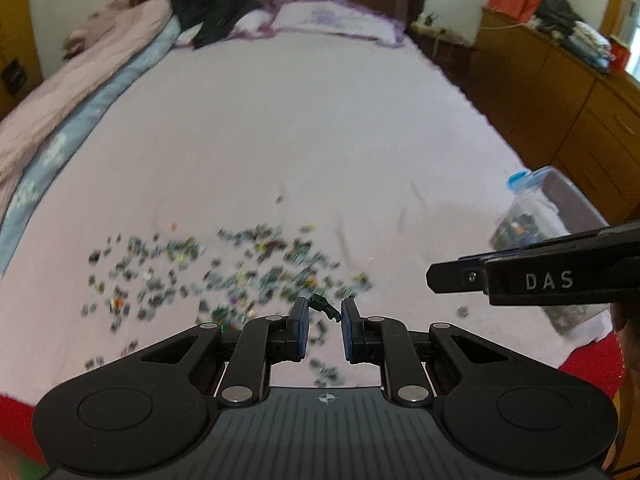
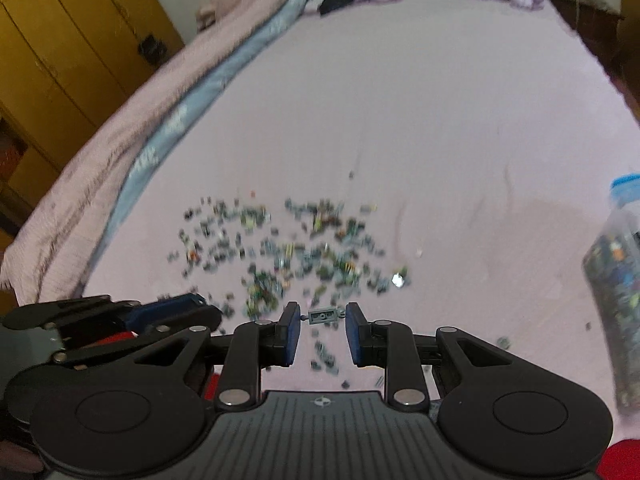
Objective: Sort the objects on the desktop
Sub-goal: 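Carry the dark green brick and grey plate over to the clear box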
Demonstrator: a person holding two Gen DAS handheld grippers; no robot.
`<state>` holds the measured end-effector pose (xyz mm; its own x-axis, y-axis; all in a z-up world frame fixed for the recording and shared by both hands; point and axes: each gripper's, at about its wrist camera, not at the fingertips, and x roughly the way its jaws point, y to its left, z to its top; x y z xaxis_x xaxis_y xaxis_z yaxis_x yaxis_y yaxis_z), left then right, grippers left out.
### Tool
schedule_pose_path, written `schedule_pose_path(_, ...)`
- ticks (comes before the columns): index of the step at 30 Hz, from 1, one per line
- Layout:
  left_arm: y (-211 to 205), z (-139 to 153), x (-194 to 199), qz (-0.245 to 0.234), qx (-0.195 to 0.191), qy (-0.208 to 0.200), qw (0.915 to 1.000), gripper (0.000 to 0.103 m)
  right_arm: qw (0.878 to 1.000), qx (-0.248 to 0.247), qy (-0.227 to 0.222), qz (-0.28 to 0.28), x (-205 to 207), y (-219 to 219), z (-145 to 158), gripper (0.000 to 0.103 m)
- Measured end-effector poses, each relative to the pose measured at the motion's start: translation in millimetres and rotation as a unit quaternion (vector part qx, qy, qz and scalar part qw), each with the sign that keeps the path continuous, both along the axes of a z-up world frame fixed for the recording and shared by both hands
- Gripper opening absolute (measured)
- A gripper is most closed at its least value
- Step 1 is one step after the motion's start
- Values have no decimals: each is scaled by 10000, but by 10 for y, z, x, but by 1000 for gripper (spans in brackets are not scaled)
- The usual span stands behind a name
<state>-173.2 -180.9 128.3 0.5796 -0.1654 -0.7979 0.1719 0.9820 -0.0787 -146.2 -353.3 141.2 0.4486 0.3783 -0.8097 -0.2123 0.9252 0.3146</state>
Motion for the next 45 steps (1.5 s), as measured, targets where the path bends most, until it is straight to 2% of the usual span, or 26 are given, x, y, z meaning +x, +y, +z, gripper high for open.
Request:
schedule_pose_path(8, -331, 268, 99, -432, 106, -328, 9985, 19, 9986, 10, -409, -349, -75, -376, 430, 26)
schedule_pose_path(17, -753, 429, 193, -704, 302, -524, 9957, 19, 9961, 94, -645, -602, -132, -759, 586, 26)
schedule_pose_path(28, -1411, 507, 258, -1024, 460, -505, 9924, 19, 9925, 175, -710, -983, -208, -1451, 600, 26)
schedule_pose_path(45, -2660, 521, 268, -1451, 599, -465, 9865, 19, 9879, 272, -767, -1322, -444, -2966, 573, 26)
